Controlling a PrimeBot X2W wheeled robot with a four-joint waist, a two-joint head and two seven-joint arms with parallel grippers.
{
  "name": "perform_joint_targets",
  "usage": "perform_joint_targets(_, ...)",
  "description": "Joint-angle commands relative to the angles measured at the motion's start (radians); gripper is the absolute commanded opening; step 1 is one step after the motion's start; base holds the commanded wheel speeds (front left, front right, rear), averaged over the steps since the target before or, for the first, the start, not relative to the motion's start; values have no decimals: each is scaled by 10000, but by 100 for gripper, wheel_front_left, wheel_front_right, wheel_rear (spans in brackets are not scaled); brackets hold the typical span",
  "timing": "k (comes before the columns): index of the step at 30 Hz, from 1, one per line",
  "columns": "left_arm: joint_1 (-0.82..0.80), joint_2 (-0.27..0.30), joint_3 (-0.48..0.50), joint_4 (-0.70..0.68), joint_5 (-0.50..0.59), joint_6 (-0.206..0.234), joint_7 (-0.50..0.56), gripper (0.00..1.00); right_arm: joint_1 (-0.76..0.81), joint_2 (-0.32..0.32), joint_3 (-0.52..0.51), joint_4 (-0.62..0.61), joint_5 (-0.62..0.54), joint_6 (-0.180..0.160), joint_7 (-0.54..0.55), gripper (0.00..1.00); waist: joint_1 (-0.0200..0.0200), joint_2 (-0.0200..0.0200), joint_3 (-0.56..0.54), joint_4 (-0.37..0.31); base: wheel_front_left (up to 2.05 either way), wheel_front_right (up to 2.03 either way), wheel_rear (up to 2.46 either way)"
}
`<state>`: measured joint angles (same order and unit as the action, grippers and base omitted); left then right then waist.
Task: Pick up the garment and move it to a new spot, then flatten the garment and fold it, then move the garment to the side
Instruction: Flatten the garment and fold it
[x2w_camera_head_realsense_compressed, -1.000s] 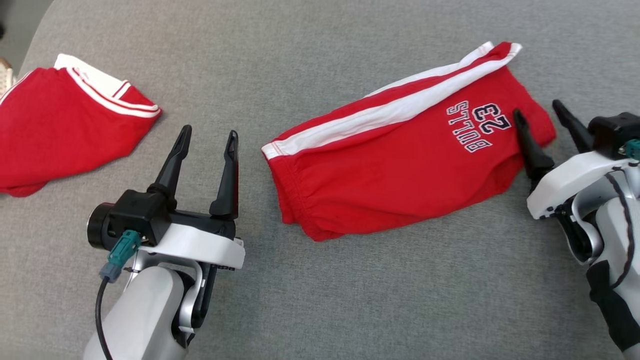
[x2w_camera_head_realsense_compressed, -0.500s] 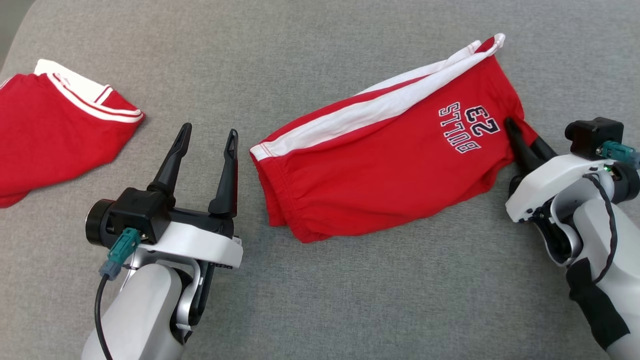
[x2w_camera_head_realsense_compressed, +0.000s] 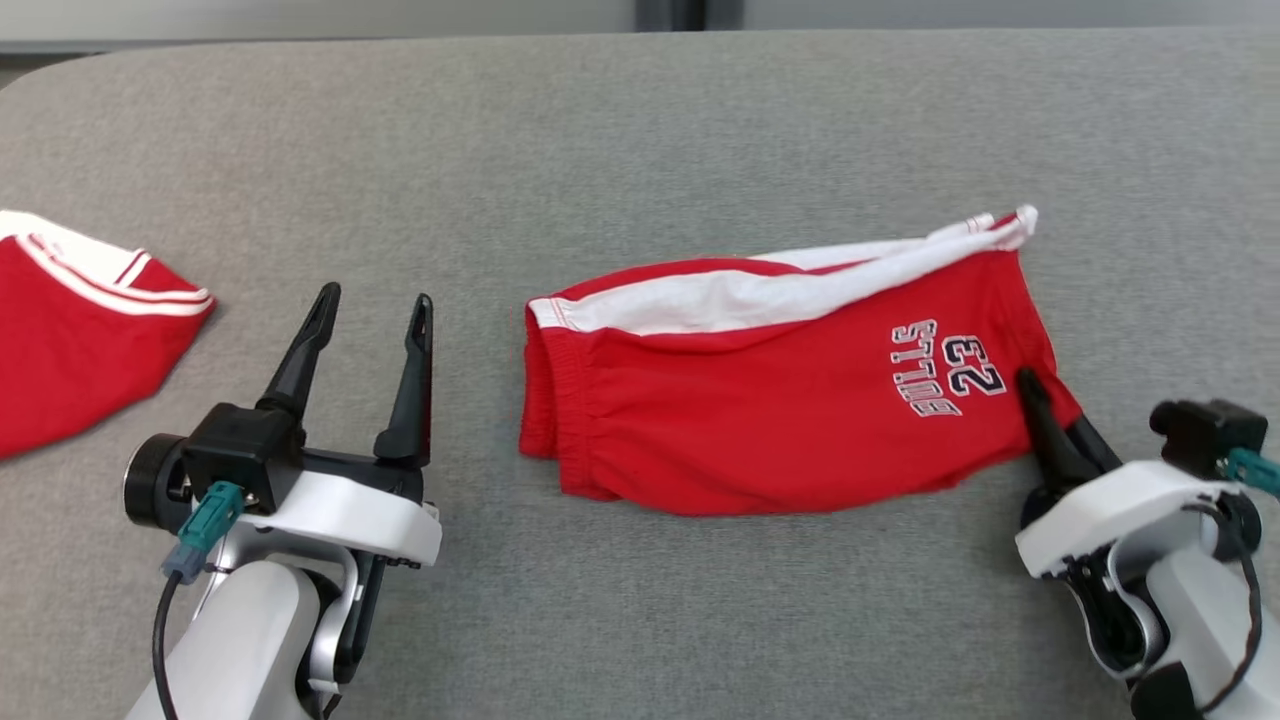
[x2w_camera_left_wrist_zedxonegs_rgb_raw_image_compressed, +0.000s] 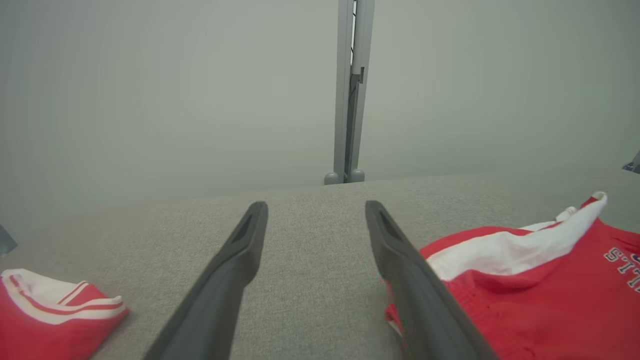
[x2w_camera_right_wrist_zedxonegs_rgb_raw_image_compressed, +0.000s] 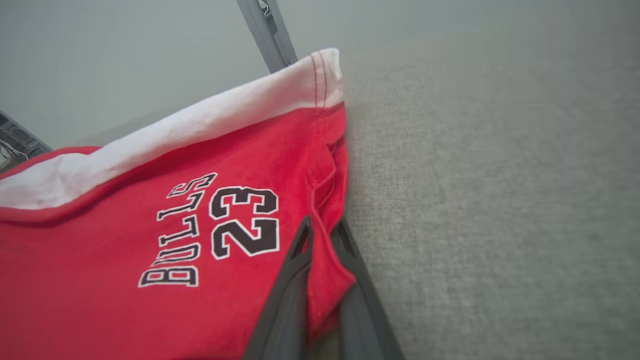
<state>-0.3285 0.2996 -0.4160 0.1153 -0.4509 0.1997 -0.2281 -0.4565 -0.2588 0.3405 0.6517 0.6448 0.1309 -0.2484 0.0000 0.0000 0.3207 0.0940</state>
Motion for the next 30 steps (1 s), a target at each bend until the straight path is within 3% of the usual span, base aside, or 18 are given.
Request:
perform_joint_targets(1, 205, 126, 58, -108, -51, 73, 67, 100, 379, -36, -237, -141, 32, -1, -109, 0, 0, 0, -242, -329, 0, 0, 0)
perform_joint_targets(10, 578, 394, 57, -644, -114, 261, 484, 100, 1369, 339, -1181, -758, -365, -1, -182, 0, 0, 0, -474, -749, 0, 0, 0)
perform_joint_targets(18, 515, 454, 17, -868, -128, 333, 603, 100, 1029, 586, -1436, -1395, -1008, 0, -177, 0, 0, 0, -465, -826, 0, 0, 0)
perform_joint_targets(26, 479, 422, -27, -941, -152, 346, 487, 100, 503, 1414, -423, -3780, -1807, 0, 521, 0, 0, 0, -455, -710, 0, 0, 0)
perform_joint_targets(30, 338, 301, -137, -899, -158, 281, 453, 100, 233, 1760, 434, -4301, -1825, 0, 996, 0, 0, 0, -403, -502, 0, 0, 0)
